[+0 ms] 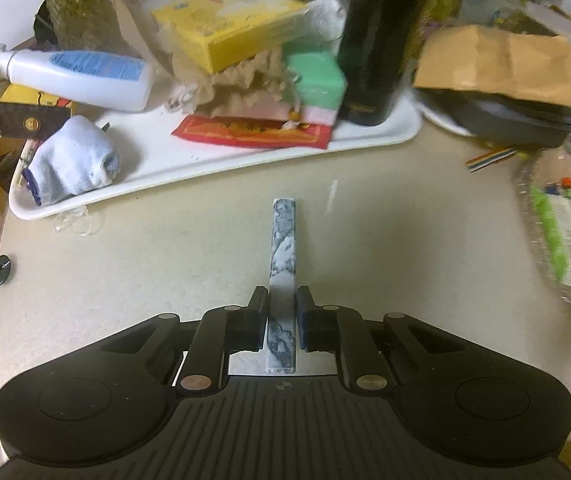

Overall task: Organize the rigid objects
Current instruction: 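Carry the stick and tape ring over the cardboard box with both grippers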

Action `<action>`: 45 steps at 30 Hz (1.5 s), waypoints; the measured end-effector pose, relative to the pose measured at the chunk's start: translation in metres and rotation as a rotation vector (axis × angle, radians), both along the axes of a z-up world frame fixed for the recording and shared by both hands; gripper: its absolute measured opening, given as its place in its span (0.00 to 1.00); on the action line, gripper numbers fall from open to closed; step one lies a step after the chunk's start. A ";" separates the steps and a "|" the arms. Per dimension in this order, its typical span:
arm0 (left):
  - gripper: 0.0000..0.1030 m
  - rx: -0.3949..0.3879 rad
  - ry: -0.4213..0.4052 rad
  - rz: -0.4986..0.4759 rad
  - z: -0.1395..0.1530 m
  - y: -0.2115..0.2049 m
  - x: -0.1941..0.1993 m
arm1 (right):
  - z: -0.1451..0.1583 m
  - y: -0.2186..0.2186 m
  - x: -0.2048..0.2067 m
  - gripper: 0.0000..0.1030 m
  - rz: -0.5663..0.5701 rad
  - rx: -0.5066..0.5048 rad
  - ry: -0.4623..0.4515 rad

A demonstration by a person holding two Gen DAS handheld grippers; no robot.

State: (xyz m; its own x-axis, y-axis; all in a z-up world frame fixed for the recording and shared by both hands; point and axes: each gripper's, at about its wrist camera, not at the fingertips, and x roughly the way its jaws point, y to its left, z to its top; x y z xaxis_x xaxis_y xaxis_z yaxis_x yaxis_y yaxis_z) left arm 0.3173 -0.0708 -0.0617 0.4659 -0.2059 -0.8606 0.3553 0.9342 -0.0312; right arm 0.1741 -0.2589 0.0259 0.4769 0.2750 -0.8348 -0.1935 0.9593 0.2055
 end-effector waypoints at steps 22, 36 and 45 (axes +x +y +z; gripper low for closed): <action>0.15 -0.111 -0.131 0.034 0.082 0.031 -0.094 | -0.014 0.026 0.011 0.89 -0.014 -0.080 0.033; 0.15 -0.106 -0.166 0.006 0.097 0.044 -0.158 | -0.009 0.036 0.007 0.89 -0.007 -0.087 0.018; 0.15 -0.124 -0.159 -0.021 0.096 0.045 -0.189 | -0.002 0.039 -0.002 0.89 0.001 -0.079 -0.003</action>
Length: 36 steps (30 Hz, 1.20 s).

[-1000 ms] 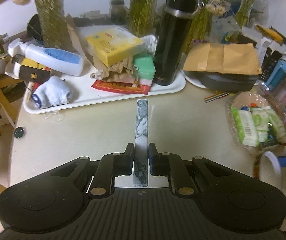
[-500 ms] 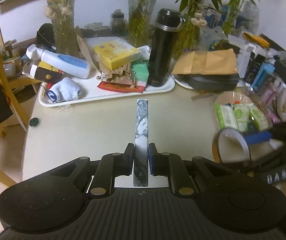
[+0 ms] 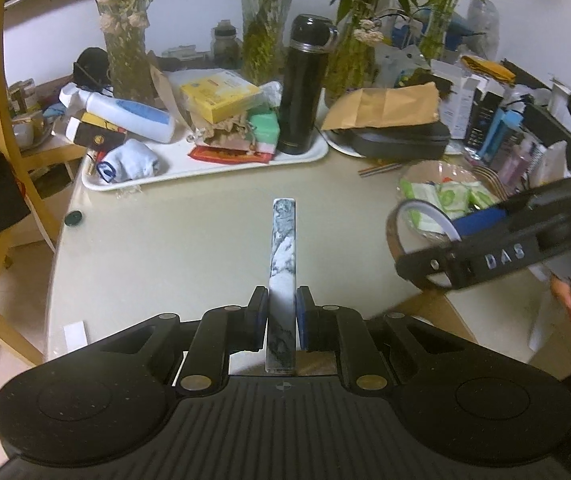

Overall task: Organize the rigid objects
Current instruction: 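Carry the stick and tape ring over the cardboard box with both grippers, then lower the stick and ring into the box and open both grippers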

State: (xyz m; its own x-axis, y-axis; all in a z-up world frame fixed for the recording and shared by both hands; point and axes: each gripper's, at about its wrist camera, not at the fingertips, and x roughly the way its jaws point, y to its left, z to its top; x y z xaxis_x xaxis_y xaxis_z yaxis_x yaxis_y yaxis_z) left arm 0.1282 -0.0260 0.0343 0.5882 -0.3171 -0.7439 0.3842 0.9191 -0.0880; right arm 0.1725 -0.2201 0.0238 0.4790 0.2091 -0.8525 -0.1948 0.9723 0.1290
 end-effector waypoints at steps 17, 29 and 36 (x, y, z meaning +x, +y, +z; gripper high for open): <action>0.15 0.032 0.059 -0.074 -0.018 0.004 -0.044 | 0.012 0.000 -0.030 0.89 -0.020 0.042 -0.031; 0.29 0.053 0.067 -0.084 -0.021 0.008 -0.059 | 0.014 0.005 -0.049 0.89 -0.019 0.049 -0.036; 0.52 0.065 0.000 -0.026 -0.014 0.007 -0.064 | 0.012 0.005 -0.056 0.89 -0.011 0.047 -0.032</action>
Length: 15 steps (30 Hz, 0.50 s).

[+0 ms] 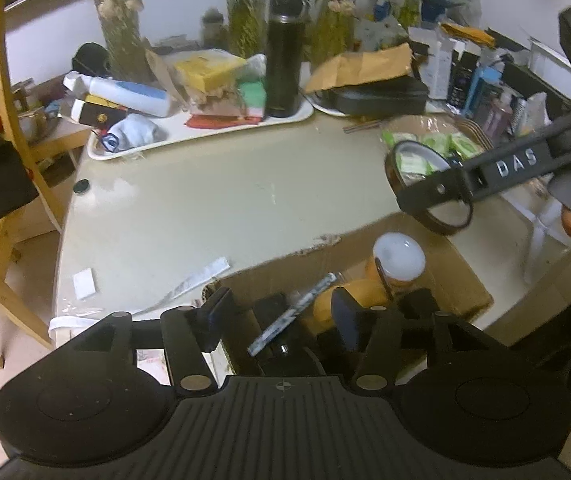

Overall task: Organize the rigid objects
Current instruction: 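Lower the stick and ring into the box and open both grippers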

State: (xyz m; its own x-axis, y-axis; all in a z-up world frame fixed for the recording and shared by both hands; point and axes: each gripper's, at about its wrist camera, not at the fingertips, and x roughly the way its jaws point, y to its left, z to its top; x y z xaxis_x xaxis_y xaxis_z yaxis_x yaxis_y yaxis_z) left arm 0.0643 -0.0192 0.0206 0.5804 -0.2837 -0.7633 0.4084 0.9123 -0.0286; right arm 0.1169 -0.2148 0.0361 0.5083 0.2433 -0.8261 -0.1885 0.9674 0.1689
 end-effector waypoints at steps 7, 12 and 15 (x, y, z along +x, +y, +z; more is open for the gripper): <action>0.53 0.005 0.018 0.076 -0.002 0.007 0.008 | -0.004 -0.001 -0.003 0.89 0.019 0.003 0.022; 0.54 0.001 0.022 0.116 -0.002 0.012 0.010 | -0.004 0.004 -0.005 0.89 0.043 0.011 0.028; 0.66 0.003 0.017 0.130 -0.001 0.012 0.011 | -0.006 0.009 -0.007 0.89 0.064 0.012 0.039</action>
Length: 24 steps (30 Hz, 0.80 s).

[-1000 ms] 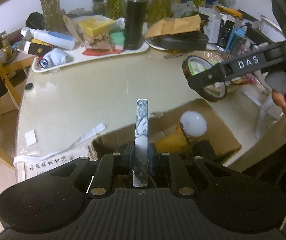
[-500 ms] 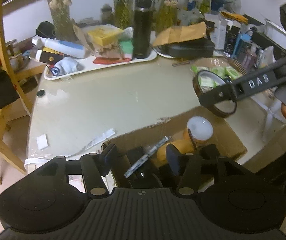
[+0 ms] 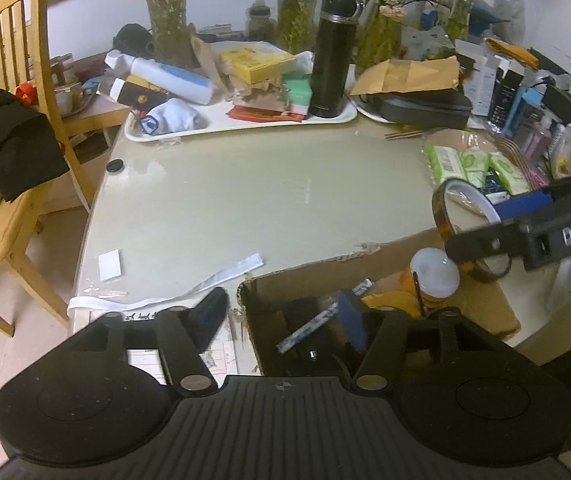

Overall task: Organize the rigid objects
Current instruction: 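Lower the stick and ring into the box and open both grippers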

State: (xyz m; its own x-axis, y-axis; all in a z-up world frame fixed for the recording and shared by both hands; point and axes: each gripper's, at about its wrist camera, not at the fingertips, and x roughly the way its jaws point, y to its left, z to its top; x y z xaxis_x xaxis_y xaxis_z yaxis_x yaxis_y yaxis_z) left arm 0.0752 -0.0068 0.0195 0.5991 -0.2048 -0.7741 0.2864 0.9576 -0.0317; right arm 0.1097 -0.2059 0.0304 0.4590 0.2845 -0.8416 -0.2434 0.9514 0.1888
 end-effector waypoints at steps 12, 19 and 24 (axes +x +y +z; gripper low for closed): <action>0.67 -0.006 -0.002 0.030 0.001 0.004 0.002 | -0.015 0.031 -0.014 0.91 0.142 -0.025 0.064; 0.68 -0.013 0.003 0.045 0.001 0.006 0.003 | -0.018 0.036 -0.015 1.00 0.137 -0.077 0.067; 0.68 -0.017 0.006 0.050 0.001 0.006 0.004 | -0.020 0.030 -0.012 1.00 0.099 -0.090 0.068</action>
State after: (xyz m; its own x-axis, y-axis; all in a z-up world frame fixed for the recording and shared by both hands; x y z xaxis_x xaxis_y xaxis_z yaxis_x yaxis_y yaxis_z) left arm 0.0791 -0.0011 0.0209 0.6041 -0.1878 -0.7745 0.2382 0.9700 -0.0494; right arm 0.0979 -0.1755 0.0106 0.3731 0.2477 -0.8941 -0.3266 0.9371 0.1234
